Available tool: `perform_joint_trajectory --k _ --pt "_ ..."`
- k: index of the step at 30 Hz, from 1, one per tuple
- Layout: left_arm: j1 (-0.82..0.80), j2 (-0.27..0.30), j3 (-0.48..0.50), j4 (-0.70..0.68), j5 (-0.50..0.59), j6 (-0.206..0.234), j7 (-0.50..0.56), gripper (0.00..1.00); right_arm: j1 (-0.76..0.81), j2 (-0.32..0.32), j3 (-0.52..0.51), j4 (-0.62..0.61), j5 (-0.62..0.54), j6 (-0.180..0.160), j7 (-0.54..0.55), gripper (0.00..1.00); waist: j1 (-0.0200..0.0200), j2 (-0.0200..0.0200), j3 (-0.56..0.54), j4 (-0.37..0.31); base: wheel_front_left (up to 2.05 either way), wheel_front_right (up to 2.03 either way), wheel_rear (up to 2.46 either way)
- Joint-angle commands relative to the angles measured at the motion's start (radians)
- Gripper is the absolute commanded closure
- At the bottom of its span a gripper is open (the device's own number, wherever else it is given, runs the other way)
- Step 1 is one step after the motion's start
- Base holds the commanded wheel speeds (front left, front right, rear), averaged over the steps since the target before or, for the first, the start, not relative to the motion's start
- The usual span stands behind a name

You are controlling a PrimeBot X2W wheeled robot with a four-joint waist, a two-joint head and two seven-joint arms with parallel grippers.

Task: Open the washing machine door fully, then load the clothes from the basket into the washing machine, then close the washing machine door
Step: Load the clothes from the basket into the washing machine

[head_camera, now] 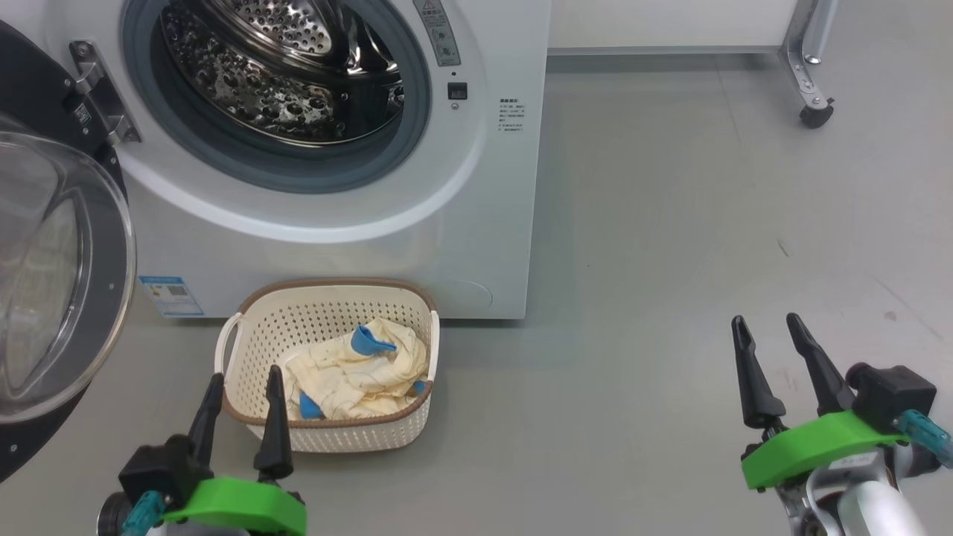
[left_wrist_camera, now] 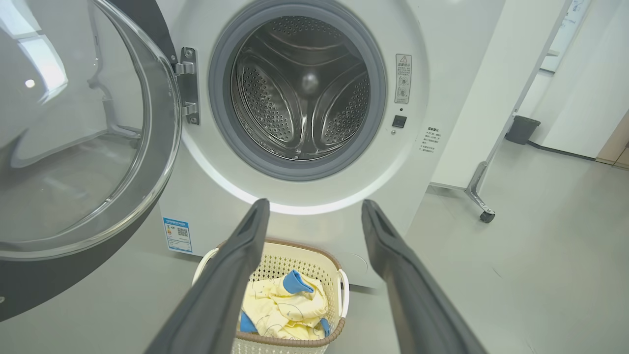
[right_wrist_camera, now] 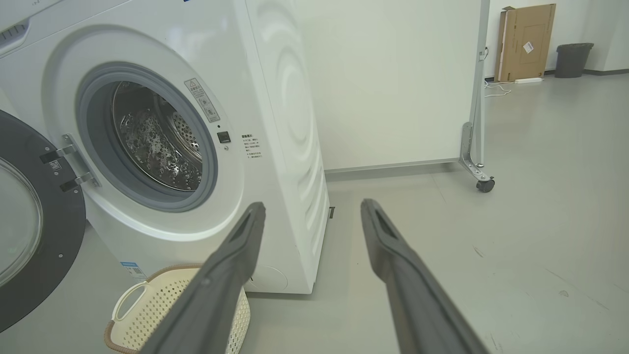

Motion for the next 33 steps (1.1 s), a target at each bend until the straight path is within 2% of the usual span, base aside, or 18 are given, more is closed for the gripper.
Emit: perform_joint_trajectory --k 1,5,13,16,21,33 --pt "-0.036 0.006 0.030 -0.023 -0.023 -0.010 -0.011 0.00 -0.044 -0.007 0.019 -0.027 -0.005 -0.003 -0.004 0.00 0.0000 0.0000 0.001 0.001 0.15 -0.15 0.00" --pt "-0.037 0.011 0.027 -0.013 -0.059 -0.016 -0.011 0.00 -0.043 -0.007 0.021 -0.023 -0.004 -0.003 -0.005 0.00 0.0000 0.0000 0.001 0.001 0.49 -0.49 0.00" --pt "-0.042 0.023 0.023 -0.012 -0.060 -0.019 -0.011 0.00 -0.045 -0.009 0.024 -0.018 -0.001 -0.003 -0.007 0.00 0.0000 0.0000 -0.001 0.003 1.27 -1.27 0.00" --pt "-0.043 0.022 0.029 -0.018 -0.051 -0.014 -0.011 0.00 -0.044 -0.009 0.025 -0.016 0.000 -0.003 -0.007 0.00 0.0000 0.0000 -0.002 0.005 1.92 -1.92 0.00" --pt "-0.042 0.015 0.040 -0.021 -0.013 0.020 -0.011 0.00 -0.043 -0.009 0.028 -0.012 0.000 -0.003 -0.006 0.00 0.0000 0.0000 -0.002 0.011 1.90 -1.90 0.00" --pt "-0.035 0.002 0.047 -0.026 0.015 0.013 -0.011 0.00 -0.045 -0.010 0.030 -0.011 -0.001 -0.003 -0.002 0.00 0.0000 0.0000 -0.001 0.020 0.75 -0.75 0.00"
